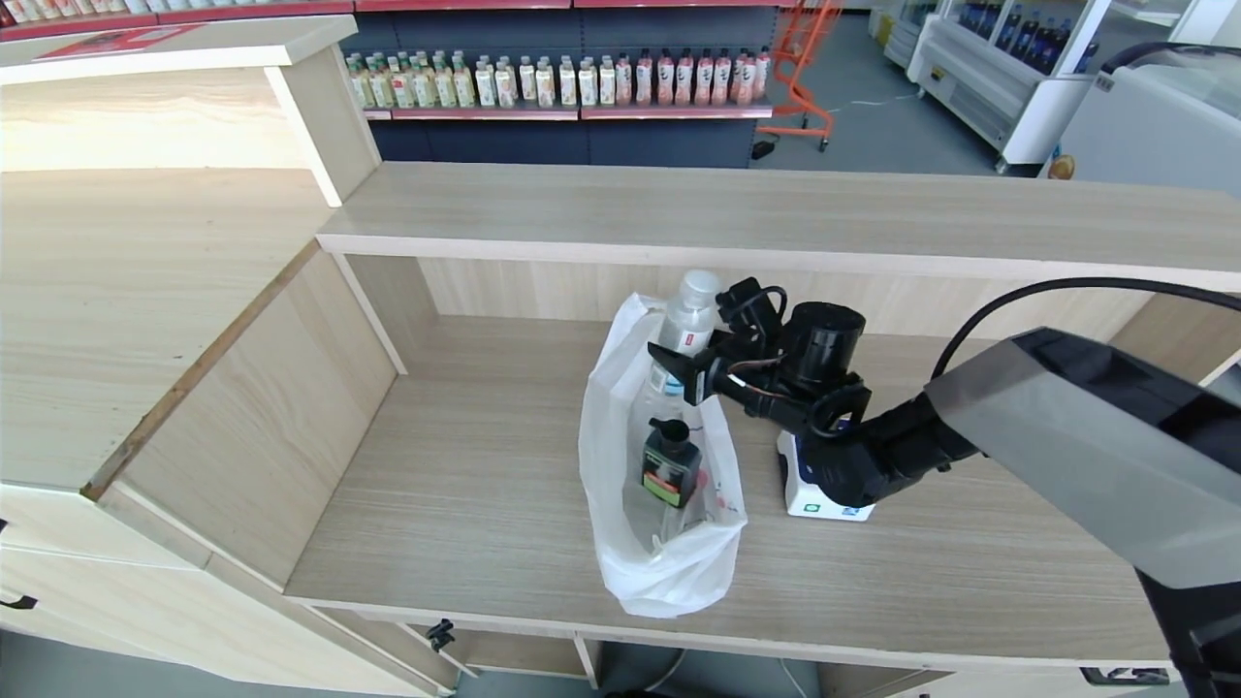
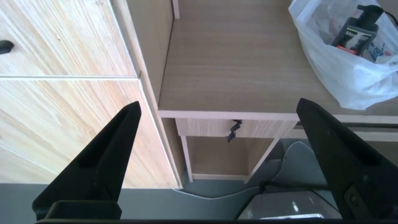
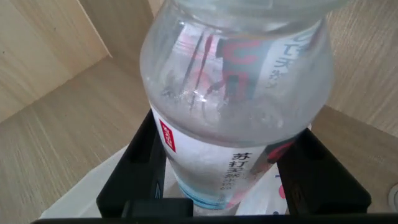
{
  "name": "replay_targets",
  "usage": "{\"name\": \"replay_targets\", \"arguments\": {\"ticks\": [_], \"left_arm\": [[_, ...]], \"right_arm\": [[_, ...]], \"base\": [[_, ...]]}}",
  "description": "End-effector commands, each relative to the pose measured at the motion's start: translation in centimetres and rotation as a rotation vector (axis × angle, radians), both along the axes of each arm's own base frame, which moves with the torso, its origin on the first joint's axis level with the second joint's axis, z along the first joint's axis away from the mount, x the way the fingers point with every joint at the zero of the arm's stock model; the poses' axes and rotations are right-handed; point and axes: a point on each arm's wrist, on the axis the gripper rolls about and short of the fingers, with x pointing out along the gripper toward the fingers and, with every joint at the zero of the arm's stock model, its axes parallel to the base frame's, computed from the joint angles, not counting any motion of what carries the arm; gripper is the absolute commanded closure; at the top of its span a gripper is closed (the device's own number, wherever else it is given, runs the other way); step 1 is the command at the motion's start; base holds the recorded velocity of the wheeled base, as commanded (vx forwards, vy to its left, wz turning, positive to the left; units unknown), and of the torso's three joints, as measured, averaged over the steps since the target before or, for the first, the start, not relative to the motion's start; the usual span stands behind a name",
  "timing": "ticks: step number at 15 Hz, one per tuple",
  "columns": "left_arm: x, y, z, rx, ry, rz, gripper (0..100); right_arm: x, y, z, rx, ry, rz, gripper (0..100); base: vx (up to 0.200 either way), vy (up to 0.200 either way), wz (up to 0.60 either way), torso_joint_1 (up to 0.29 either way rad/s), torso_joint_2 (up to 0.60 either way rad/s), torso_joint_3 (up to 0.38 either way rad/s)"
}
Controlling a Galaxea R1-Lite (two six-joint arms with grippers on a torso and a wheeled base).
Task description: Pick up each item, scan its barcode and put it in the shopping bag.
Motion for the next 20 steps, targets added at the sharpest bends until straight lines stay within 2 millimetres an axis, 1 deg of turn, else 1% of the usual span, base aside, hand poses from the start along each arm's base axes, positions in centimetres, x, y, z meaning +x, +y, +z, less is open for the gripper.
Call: {"name": "replay_targets", "arguments": {"ticks": [1, 2, 4, 7, 10, 13, 14, 16, 17, 19, 20], "left_arm": [[0.0, 0.0, 0.0, 0.000, -0.001, 0.000, 0], [0.0, 0.0, 0.0, 0.000, -0.001, 0.000, 0], [0.0, 0.0, 0.0, 0.000, -0.001, 0.000, 0], [0.0, 0.0, 0.0, 0.000, -0.001, -0.001, 0], [0.0, 0.0, 0.0, 0.000, -0.001, -0.001, 0], [0.0, 0.0, 0.0, 0.000, -0.001, -0.001, 0], [0.0, 0.0, 0.0, 0.000, -0.001, -0.001, 0], [0.0, 0.0, 0.0, 0.000, -0.001, 0.000, 0], [0.0, 0.0, 0.0, 0.000, -0.001, 0.000, 0], [0.0, 0.0, 0.0, 0.000, -0.001, -0.001, 0], [0.0, 0.0, 0.0, 0.000, -0.001, 0.000, 0]], "right_arm": [[0.5, -0.1, -2.1, -0.026, 0.023, -0.008, 100], [0.6, -0.3, -3.1, -0.039, 0.015, -0.013, 100], [0.7, -0.3, -4.3, -0.044, 0.001, -0.016, 100], [0.6, -1.0, -6.2, -0.059, -0.011, -0.030, 100], [0.3, -1.6, -7.2, -0.064, 0.000, -0.038, 100], [0.5, -2.0, -7.2, -0.063, -0.002, -0.048, 100], [0.6, -2.0, -7.1, -0.063, -0.003, -0.049, 0], [0.6, -2.3, -6.5, -0.052, -0.012, -0.054, 0], [0.5, -2.4, -5.4, -0.042, -0.024, -0.055, 0], [0.1, -2.7, -2.7, 0.015, -0.044, -0.052, 0], [-0.6, -3.0, -0.2, 0.074, -0.045, -0.038, 0]], "base": [[0.000, 0.000, 0.00, 0.000, 0.00, 0.000], [0.000, 0.000, 0.00, 0.000, 0.00, 0.000], [0.000, 0.000, 0.00, 0.000, 0.00, 0.000], [0.000, 0.000, 0.00, 0.000, 0.00, 0.000], [0.000, 0.000, 0.00, 0.000, 0.00, 0.000], [0.000, 0.000, 0.00, 0.000, 0.00, 0.000], [0.000, 0.000, 0.00, 0.000, 0.00, 0.000], [0.000, 0.000, 0.00, 0.000, 0.00, 0.000], [0.000, 0.000, 0.00, 0.000, 0.00, 0.000], [0.000, 0.000, 0.00, 0.000, 0.00, 0.000], [0.000, 0.000, 0.00, 0.000, 0.00, 0.000]]}}
